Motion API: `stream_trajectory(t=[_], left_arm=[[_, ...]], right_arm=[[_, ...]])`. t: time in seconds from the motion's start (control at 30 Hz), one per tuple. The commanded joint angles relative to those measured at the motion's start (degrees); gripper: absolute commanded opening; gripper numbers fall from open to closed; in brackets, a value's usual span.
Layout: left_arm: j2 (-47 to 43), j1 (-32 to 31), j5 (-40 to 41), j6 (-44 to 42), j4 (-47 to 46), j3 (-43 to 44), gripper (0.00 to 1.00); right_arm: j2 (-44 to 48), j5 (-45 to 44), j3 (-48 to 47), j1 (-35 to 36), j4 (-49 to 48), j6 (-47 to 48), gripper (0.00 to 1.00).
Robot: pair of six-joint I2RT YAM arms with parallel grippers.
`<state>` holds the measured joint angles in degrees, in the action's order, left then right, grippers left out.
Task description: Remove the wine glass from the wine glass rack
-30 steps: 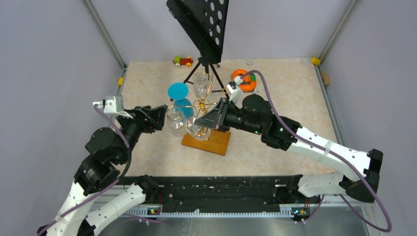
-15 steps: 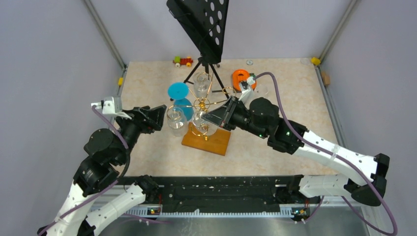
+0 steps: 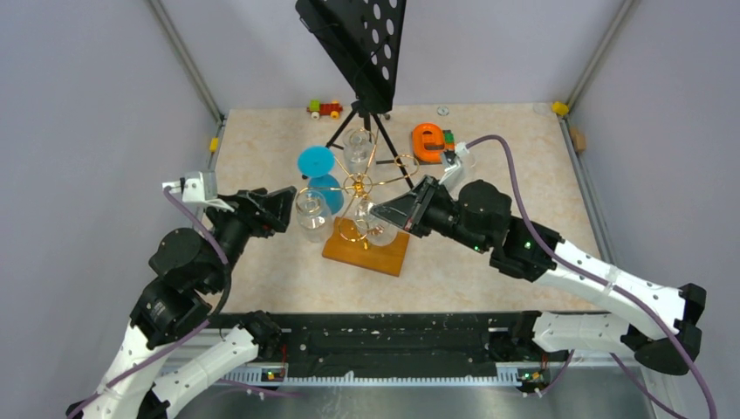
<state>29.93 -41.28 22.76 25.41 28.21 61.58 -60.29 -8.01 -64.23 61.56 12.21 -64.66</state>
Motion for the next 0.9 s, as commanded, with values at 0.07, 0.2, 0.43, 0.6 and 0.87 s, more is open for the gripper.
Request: stream_trajectory(t=[0.07, 0.2, 0.43, 0.6, 0.87], left_arm=[[1.79, 0.22, -2.46, 0.87, -2.64, 1.35, 0.75], [3.72, 0.23, -6.83, 1.62, -2.25, 3.50, 0.74], [6.57, 0.21, -18.01, 4.23, -6.02, 4.72, 0.74], [10.52, 0.23, -34.70, 6.87, -9.64, 6.09, 0.72], [12.66, 0.20, -40.74, 7.40, -13.36, 4.24, 0.70]], right_arm=[[6.37, 0.60, -0.81, -0.26, -7.28, -2.30, 0.00], [7.58, 1.92, -1.52, -0.29, -6.04, -2.59, 0.00], [8.83, 6.61, -2.04, -0.56, -4.99, -3.36, 0.00], [10.11, 7.30, -2.07, -0.71, -3.89, -3.53, 0.00], [12.72, 10.72, -1.87, -1.54, -3.25, -4.05, 0.00]])
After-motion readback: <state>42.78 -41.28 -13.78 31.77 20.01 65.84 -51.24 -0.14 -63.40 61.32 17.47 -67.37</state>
